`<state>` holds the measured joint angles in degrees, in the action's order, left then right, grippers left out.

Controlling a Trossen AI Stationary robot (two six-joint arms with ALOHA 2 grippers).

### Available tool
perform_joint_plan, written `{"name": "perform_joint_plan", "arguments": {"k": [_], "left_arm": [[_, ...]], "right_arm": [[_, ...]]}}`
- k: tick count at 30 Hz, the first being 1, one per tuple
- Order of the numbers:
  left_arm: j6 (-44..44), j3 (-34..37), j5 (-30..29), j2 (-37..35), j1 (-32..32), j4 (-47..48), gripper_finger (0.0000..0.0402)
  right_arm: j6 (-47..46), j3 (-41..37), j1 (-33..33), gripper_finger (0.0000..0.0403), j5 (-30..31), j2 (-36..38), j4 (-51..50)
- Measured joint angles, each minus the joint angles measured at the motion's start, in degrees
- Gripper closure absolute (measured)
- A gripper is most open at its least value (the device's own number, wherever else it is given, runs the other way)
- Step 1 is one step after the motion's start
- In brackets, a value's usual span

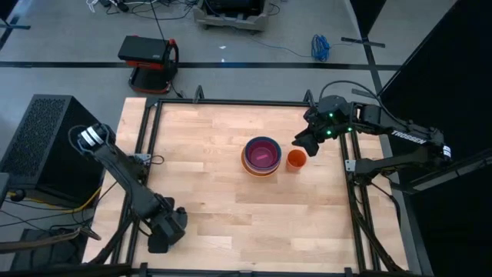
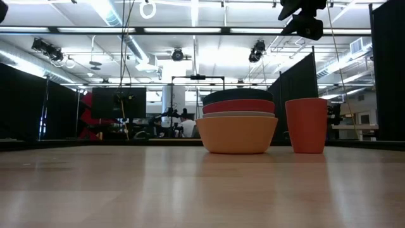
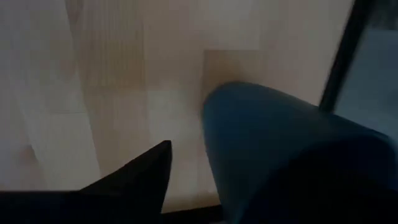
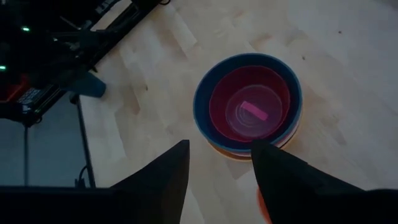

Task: Nest bowls inside each other
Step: Move the blue cup to the left side of the stacked bowls

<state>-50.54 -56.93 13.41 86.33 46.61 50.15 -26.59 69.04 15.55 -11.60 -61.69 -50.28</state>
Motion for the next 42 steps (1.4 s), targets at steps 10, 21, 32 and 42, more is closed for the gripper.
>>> {"name": "perform_joint_plan", "arguments": {"k": [10, 21, 32, 42], "left_arm": [[-2.42, -0.26, -1.38, 1.15, 0.14, -0.44, 0.0281], [-5.66, -0.66, -3.13, 1.2, 0.04, -0.98, 0.0401], [-11.83, -5.89, -22.46, -9.2, -7.49, 9.66, 0.0401], [-7.34, -7.56, -42.95, -16.48, -17.02, 6.23, 0.0402]], "right_arm": [[-0.14, 0.0, 0.0, 0.0264, -0.75, -0.01, -0.01], [-0.13, 0.0, 0.0, 0.0289, -0.81, -0.02, -0.01], [0.56, 0.0, 0.0, 0.0287, -0.79, -0.02, -0.02], [1.98, 0.0, 0.0, 0.0288, -0.71, -0.02, -0.05]]}}
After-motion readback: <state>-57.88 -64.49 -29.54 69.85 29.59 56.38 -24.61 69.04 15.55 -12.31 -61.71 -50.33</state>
